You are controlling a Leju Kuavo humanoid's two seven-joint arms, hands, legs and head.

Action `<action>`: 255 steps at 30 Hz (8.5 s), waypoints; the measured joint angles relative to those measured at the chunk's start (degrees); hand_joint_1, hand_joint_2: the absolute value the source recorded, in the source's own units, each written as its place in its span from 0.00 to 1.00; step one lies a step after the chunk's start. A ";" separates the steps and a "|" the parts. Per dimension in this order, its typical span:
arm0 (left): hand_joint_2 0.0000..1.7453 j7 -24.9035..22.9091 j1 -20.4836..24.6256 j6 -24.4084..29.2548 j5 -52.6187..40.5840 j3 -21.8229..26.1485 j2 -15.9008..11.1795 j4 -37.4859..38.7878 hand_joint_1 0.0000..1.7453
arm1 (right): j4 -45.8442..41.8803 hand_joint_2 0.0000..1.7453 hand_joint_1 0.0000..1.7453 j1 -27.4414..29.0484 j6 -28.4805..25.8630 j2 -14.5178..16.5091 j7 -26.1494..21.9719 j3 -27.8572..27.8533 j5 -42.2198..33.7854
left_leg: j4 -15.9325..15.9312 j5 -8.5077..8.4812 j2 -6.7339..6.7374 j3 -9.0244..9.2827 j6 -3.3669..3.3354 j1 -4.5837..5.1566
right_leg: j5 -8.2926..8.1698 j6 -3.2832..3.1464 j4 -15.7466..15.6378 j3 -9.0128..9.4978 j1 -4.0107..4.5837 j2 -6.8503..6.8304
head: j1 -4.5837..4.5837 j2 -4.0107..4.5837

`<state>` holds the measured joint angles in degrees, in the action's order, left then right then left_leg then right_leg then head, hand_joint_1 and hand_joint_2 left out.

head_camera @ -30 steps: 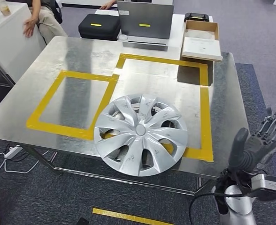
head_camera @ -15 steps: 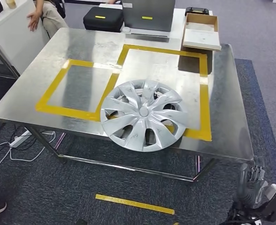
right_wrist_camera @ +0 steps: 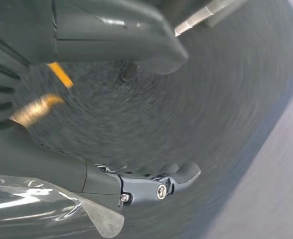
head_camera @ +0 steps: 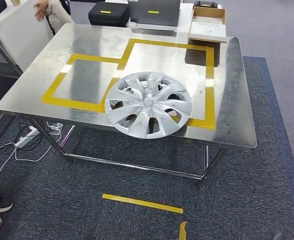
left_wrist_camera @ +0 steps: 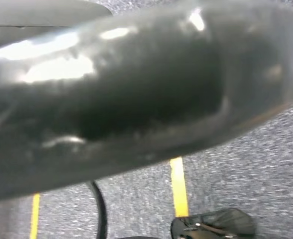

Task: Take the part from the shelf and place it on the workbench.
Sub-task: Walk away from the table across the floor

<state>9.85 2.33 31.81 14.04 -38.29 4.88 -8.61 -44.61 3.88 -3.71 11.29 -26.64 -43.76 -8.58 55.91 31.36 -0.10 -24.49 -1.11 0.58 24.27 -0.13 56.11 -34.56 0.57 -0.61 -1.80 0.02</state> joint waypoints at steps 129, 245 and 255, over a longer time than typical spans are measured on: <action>0.00 -7.26 0.77 -5.63 0.31 -5.08 -0.43 0.14 0.00 | 33.97 0.00 0.00 -5.71 5.34 -2.31 37.49 34.22 66.78 | 1.27 -5.30 0.20 -8.30 -1.28 -0.17 | 12.45 2.00 9.93 2.34 -1.05 -0.47 | -0.72 0.00; 0.00 -4.86 0.53 -6.80 0.31 -6.94 -0.54 0.13 0.00 | 34.12 0.00 0.00 -5.90 9.27 -2.30 36.23 34.32 66.36 | 4.00 -4.09 1.21 -9.15 0.52 -0.12 | 7.75 0.79 2.37 5.13 -1.03 -4.23 | -1.37 0.01; 0.00 -4.78 0.54 -6.56 0.77 -6.93 -0.36 0.13 0.00 | 34.05 0.00 0.00 -6.11 8.97 -2.20 35.95 33.48 64.99 | 2.16 -3.29 0.12 -7.37 -1.12 -0.55 | 11.78 2.63 17.57 -3.96 -1.24 0.41 | -0.75 0.01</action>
<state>5.07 2.87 25.24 14.80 -45.22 4.52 -8.48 -10.56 -2.23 5.26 9.09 9.31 -10.28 56.41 58.07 28.07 0.02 -31.86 -2.23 0.03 36.05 2.50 73.68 -38.53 -0.67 -0.20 -2.55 0.02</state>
